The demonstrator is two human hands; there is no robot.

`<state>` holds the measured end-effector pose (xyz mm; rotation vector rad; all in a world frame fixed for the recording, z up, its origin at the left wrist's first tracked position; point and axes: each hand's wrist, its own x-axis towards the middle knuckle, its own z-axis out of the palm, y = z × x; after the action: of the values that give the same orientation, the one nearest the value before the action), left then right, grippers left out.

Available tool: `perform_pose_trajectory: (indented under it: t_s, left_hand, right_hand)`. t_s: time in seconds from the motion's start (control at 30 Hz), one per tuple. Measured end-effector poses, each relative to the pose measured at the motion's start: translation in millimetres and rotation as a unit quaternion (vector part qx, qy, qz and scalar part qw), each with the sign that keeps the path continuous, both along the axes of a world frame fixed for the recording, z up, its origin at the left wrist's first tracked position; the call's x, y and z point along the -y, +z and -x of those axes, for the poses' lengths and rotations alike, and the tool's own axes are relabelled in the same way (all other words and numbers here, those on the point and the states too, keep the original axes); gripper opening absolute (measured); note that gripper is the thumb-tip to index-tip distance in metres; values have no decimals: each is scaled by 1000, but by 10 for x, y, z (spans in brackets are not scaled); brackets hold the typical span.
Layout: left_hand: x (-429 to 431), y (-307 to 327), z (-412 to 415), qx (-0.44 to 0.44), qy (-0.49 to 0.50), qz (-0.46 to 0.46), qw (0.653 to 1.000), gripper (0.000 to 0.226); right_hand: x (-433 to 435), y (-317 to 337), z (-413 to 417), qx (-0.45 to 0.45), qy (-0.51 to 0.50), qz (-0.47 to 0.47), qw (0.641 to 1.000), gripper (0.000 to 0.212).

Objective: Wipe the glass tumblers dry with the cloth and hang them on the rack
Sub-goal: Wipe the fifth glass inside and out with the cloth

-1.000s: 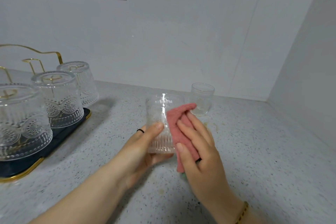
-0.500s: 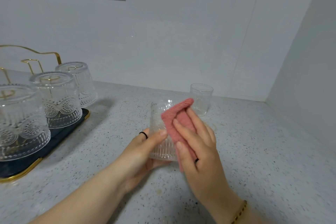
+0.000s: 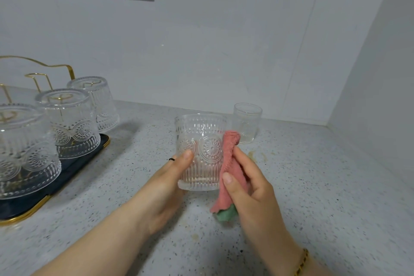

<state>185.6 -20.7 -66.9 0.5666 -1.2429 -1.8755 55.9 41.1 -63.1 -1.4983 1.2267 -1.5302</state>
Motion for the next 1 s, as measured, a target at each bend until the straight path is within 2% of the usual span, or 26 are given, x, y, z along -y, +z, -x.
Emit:
perform_pose_trajectory:
  t_s: [0.1, 0.23, 0.4, 0.5, 0.57, 0.63, 0.7, 0.77, 0.83, 0.9, 1.0]
  left_hand:
    - [5, 7, 9, 31, 55, 8, 998, 79]
    - [35, -47, 33, 84, 148, 12, 985, 83]
    - [-63, -76, 104, 144, 122, 42, 981, 79]
    - [-90, -88, 132, 151, 75, 52, 984, 81]
    - [-104, -94, 143, 144, 65, 53, 986, 87]
    - [-75, -97, 119, 125, 85, 48, 987, 87]
    - [-23, -81, 80, 86, 96, 30, 991, 75]
    - [20, -63, 48, 49, 103, 6, 993, 64]
    - [50, -68, 33, 45, 114, -7, 992, 66]
    - [49, -74, 37, 67, 102, 7, 993, 73]
    - [-4, -79, 54, 89, 65, 33, 993, 85]
  right_hand:
    - [12, -7, 4, -12, -10, 16, 1000, 45]
    - [85, -135, -16, -128, -81, 81, 985, 40]
    - [123, -227, -43, -200, -128, 129, 963, 38]
    - [110, -141, 49, -196, -149, 157, 956, 39]
    - [91, -69, 116, -156, -122, 123, 972, 38]
    - [64, -24, 122, -90, -51, 44, 994, 38]
    - [42, -38, 85, -92, -13, -2, 996, 40]
    - [38, -79, 28, -108, 8, -8, 994, 40]
    - [36, -128, -31, -133, 3, 33, 991, 43]
    - [52, -157, -51, -195, -45, 111, 973, 41]
    - [86, -120, 32, -204, -90, 155, 963, 41]
